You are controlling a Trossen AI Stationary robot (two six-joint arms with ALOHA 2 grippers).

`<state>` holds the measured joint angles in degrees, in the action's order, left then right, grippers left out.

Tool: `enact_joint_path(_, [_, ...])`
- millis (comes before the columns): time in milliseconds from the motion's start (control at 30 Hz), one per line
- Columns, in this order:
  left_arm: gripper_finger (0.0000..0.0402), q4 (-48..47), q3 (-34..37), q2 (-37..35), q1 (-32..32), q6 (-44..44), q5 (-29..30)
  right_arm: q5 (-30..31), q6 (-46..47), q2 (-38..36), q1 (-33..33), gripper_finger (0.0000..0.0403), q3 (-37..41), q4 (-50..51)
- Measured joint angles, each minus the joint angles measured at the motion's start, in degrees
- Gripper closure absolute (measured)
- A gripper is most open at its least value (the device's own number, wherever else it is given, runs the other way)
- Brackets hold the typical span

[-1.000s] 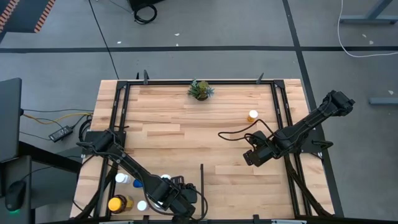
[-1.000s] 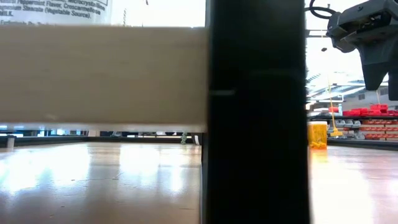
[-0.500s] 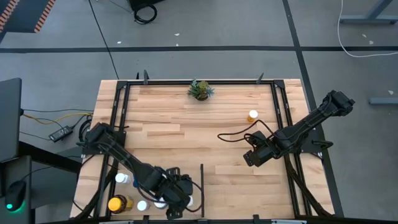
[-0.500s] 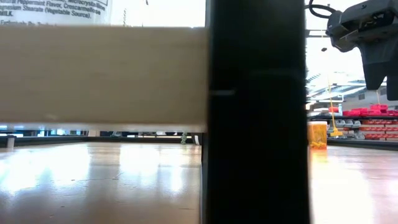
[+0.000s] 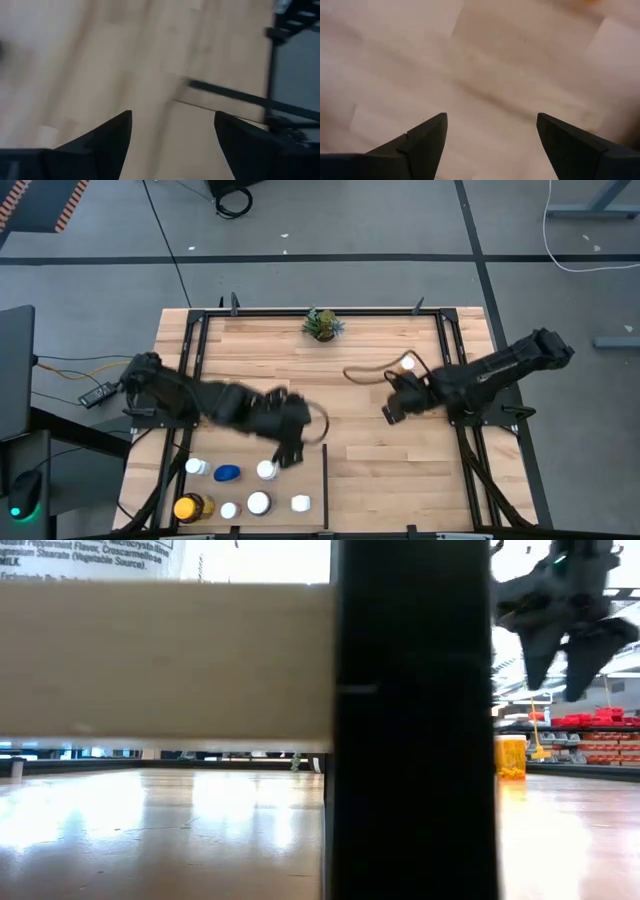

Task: Pick and place medicine bottles onto shelf by color
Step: Put the orange medicine bottle on the shelf

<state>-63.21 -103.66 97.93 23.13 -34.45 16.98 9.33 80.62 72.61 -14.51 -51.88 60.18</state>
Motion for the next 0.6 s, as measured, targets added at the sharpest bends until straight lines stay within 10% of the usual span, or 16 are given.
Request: enact_joint_path(600, [0.0156, 6.7, 0.0, -0.8, -33.2, 39.9, -23.7, -5.2, -20.8, 0.0, 39.3, 0.0082, 0.0, 1.4])
